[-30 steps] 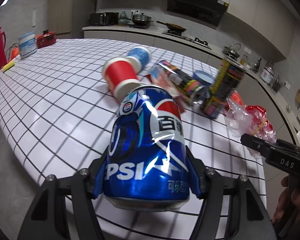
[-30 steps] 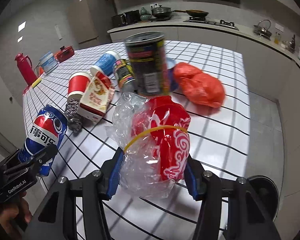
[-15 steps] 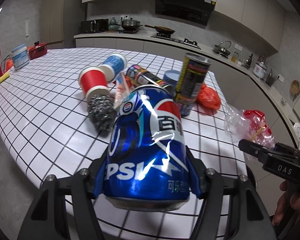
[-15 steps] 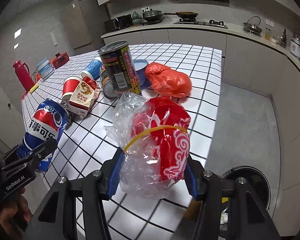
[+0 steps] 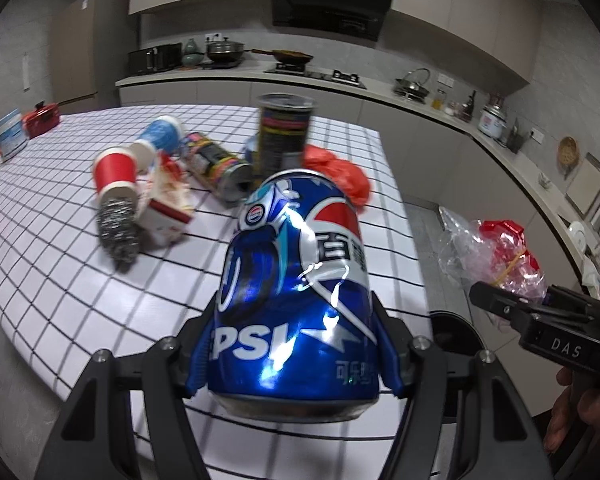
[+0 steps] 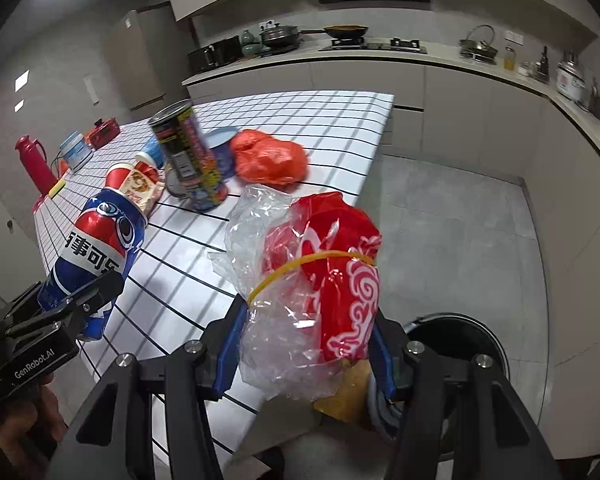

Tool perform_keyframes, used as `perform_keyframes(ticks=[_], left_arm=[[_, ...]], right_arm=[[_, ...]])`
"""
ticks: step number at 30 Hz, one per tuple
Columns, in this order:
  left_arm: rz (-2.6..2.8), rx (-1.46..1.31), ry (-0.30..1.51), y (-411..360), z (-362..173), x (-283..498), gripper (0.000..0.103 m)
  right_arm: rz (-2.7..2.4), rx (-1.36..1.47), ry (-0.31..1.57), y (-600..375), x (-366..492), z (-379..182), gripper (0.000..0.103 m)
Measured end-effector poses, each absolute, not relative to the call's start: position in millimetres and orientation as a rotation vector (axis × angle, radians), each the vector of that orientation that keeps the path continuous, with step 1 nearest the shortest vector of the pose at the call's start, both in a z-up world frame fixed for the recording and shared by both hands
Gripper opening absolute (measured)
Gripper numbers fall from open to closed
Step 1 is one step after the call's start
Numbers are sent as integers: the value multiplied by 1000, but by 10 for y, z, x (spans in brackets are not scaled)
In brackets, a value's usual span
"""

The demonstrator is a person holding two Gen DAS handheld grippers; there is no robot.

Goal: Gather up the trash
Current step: 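Carry the Pepsi can and plastic bag over the bin and open both tools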

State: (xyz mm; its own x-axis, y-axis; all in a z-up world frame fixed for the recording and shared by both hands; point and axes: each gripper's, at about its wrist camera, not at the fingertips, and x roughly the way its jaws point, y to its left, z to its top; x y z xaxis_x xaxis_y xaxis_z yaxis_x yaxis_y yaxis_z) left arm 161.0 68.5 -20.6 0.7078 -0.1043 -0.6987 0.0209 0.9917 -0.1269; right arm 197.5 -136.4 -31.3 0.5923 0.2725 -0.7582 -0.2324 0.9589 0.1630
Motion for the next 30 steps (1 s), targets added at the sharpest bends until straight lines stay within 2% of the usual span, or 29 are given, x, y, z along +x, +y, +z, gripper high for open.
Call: perform_keyframes(ticks=[20, 30], left_arm=[[-234, -66, 822, -592, -334, 1681, 67], [-287, -49, 908, -1229, -736, 1737, 67]], right_arm=[[126, 111, 932, -2726, 1726, -495, 57], [95, 113, 996, -3250, 1727, -842, 57]])
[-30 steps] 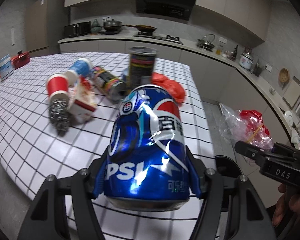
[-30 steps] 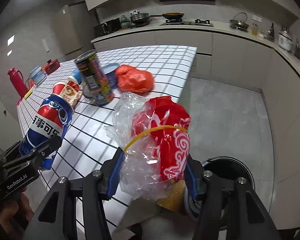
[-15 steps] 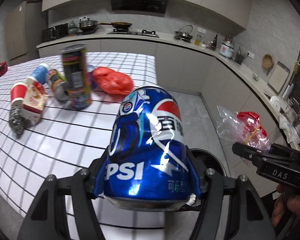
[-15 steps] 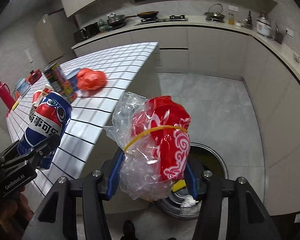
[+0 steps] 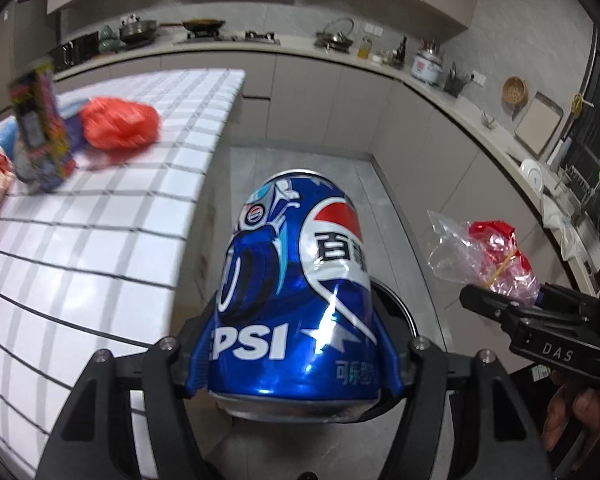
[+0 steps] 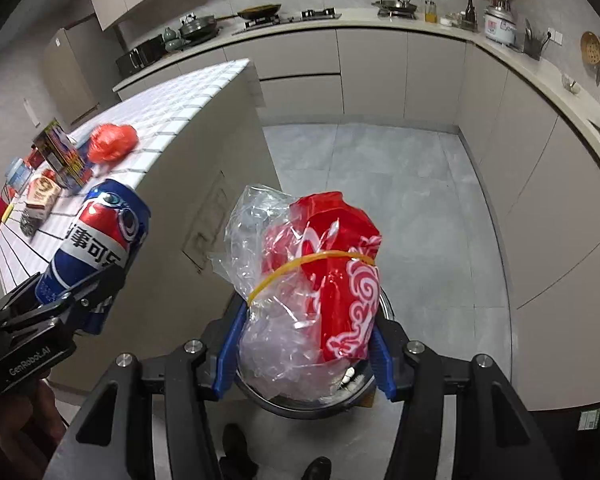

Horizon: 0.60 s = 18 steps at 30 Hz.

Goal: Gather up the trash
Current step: 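Carry the Pepsi can and plastic bag over the bin and open both tools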

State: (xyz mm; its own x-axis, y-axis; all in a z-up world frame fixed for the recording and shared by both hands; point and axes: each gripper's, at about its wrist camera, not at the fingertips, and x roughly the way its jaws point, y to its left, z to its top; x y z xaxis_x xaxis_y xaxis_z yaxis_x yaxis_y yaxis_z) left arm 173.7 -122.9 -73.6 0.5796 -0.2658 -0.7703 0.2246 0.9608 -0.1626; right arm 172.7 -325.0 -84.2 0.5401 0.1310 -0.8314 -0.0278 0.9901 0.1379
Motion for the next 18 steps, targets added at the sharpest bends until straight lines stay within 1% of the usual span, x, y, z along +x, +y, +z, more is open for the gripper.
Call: perform_keyframes(ticks=[9, 18], left_arm=[[-344, -44, 1010, -1603, -1196, 1702, 67], [-357, -78, 1095, -1747, -1588, 1827, 67]], right_arm=[[129, 53, 1096, -3446, 1740, -1449, 57], [193, -67, 1167, -3511, 1845, -1883, 57]])
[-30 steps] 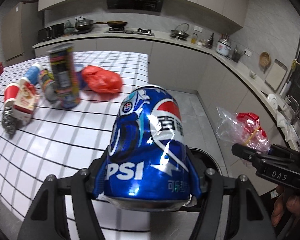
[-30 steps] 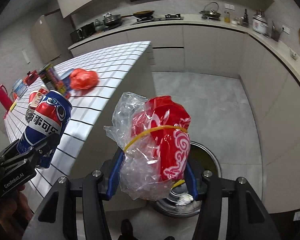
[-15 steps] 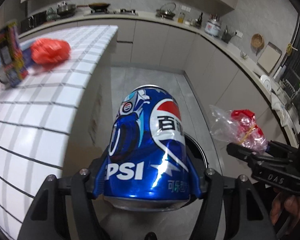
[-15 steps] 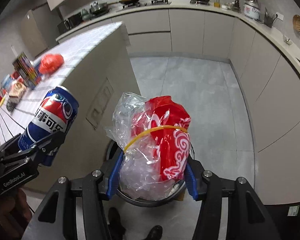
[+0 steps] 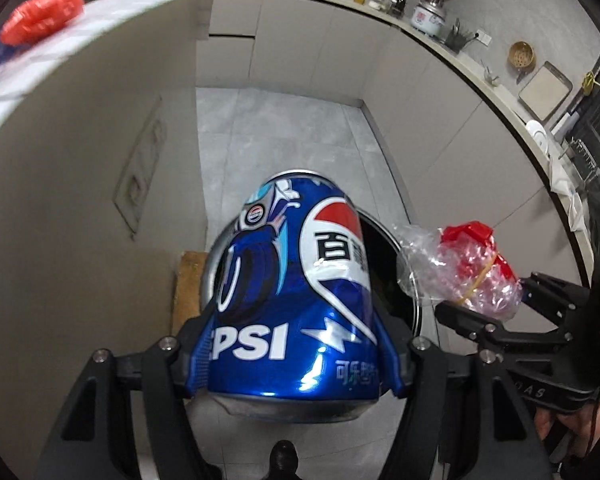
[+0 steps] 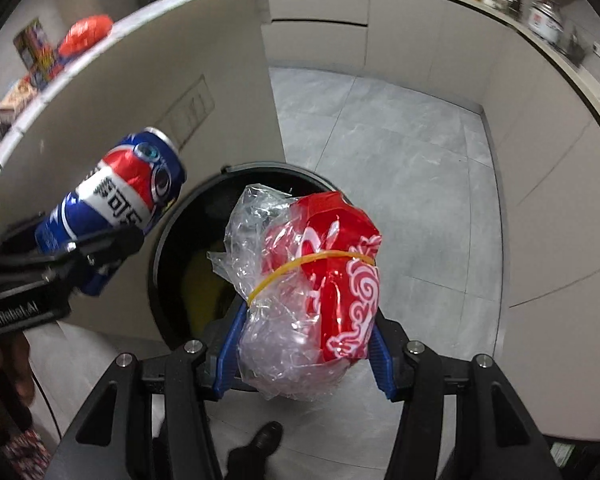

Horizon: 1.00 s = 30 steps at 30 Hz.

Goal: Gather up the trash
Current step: 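Carry the Pepsi can and plastic bag over the bin and open both tools, then move both open tools back from the bin toward the table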

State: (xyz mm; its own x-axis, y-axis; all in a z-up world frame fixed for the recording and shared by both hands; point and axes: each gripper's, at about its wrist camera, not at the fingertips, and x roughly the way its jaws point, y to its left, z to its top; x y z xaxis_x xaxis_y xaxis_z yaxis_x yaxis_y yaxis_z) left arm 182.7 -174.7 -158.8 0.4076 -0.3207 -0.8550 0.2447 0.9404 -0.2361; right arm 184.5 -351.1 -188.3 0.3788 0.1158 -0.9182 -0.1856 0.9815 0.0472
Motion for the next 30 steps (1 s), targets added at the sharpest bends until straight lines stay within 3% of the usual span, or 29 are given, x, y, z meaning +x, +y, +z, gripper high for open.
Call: perform_keyframes(ticks=[3, 4, 5, 6, 11, 30], left_arm=[[-363, -112, 1139, -1737, -1680, 1853, 69], [-331, -81, 1139, -1736, -1674, 1853, 79], [-312, -55, 1126, -1733, -1647, 1841, 100], [-308, -46, 1100, -1710, -1594, 1816, 103], [-277, -39, 1026, -1606, -1308, 1721, 103], [-264, -1, 983, -1562, -880, 1637, 103]], right_arm=[[245, -105, 1195, -3505, 1903, -2035, 57], [290, -120, 1208, -3468, 1918, -2101, 58], [312, -129, 1212, -3434, 1940, -2140, 70], [317, -142, 1217, -3422, 1947, -2201, 103], [283, -130, 1218, -3558, 1951, -2283, 103], [227, -92, 1106, -3606, 1672, -1709, 103]])
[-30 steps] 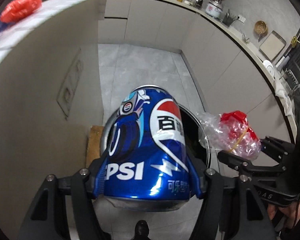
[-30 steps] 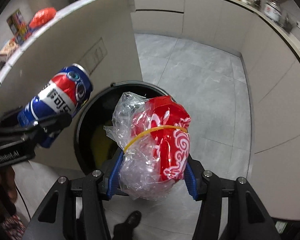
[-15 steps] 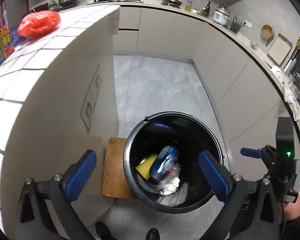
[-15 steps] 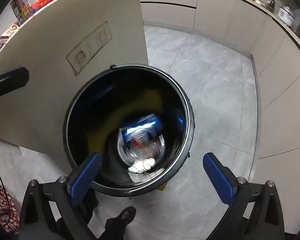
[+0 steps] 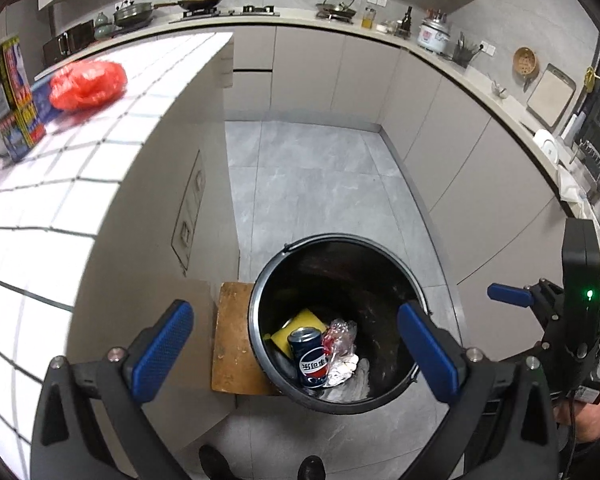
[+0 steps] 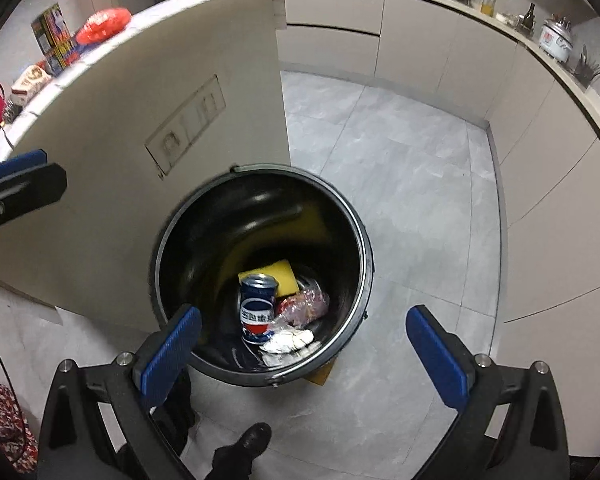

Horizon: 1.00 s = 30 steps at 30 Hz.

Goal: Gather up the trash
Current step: 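Move both open tools back from the bin toward the table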

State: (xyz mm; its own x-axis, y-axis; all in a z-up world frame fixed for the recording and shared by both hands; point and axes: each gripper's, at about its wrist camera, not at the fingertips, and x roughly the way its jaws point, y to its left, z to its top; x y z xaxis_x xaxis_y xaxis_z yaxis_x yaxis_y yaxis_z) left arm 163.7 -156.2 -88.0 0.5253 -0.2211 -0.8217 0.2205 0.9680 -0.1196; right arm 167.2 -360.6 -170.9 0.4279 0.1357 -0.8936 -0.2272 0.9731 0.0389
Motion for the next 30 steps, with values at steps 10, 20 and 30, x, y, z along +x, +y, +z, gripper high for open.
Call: perform_keyframes(ticks=[10, 20, 30], left_arm=[[-202, -40, 850, -1131, -307, 1434, 103], [-1, -93, 808, -56, -210, 1320, 101], [144, -183, 784, 991, -213, 1278, 90]], right_arm=[[236, -67, 992, -3283, 1728, -1024, 103], [333, -79, 879, -2476, 1888, -530, 103], [391, -112, 844, -1592, 2018, -373, 103]])
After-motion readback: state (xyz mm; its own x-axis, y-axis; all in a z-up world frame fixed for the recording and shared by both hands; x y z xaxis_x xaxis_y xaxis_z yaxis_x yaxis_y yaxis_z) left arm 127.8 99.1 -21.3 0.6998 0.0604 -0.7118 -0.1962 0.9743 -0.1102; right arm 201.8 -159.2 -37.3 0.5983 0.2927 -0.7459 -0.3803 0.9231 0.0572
